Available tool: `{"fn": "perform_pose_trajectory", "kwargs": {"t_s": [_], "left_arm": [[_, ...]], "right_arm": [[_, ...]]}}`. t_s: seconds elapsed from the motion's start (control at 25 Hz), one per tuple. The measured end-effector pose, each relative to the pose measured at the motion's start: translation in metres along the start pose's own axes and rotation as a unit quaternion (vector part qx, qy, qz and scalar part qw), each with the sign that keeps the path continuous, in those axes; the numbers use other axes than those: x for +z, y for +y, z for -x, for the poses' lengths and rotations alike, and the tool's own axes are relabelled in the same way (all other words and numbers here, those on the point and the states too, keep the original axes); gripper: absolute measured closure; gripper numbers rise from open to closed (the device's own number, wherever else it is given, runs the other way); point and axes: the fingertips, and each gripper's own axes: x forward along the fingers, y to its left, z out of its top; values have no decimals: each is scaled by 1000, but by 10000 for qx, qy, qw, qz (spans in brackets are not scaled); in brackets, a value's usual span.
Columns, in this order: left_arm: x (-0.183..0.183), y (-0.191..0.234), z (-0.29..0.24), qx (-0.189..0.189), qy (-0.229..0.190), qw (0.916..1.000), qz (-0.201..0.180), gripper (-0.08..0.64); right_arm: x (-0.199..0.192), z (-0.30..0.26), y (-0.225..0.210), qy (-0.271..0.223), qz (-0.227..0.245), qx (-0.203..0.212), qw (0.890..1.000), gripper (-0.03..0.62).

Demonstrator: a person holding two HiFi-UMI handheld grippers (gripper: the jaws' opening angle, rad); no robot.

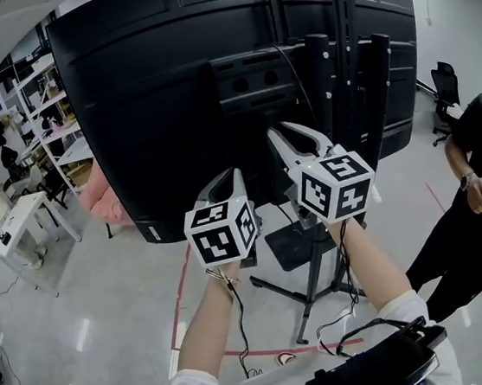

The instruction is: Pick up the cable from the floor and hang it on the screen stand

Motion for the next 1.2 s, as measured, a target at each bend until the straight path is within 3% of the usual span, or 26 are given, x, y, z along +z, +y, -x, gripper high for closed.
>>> {"fn": "perform_pose_trajectory", "kwargs": {"t_s": [0.2,0.48,0.64,1.2], "left_arm": [[-23,10,7,183,84,9998,-50,557],[-59,16,11,383,175,9991,-39,557],[-73,21,17,564,128,9979,-286,557],[-85,33,2,684,178,9975,-67,557]], "right_arm": [[-59,7,3,432,-142,-143,9989,555],[-120,12,14,868,-243,-264,9956,567],[-147,16,22,1035,-401,-288,9934,569],[-164,7,20,1178,-310,-257,9922,575]]}}
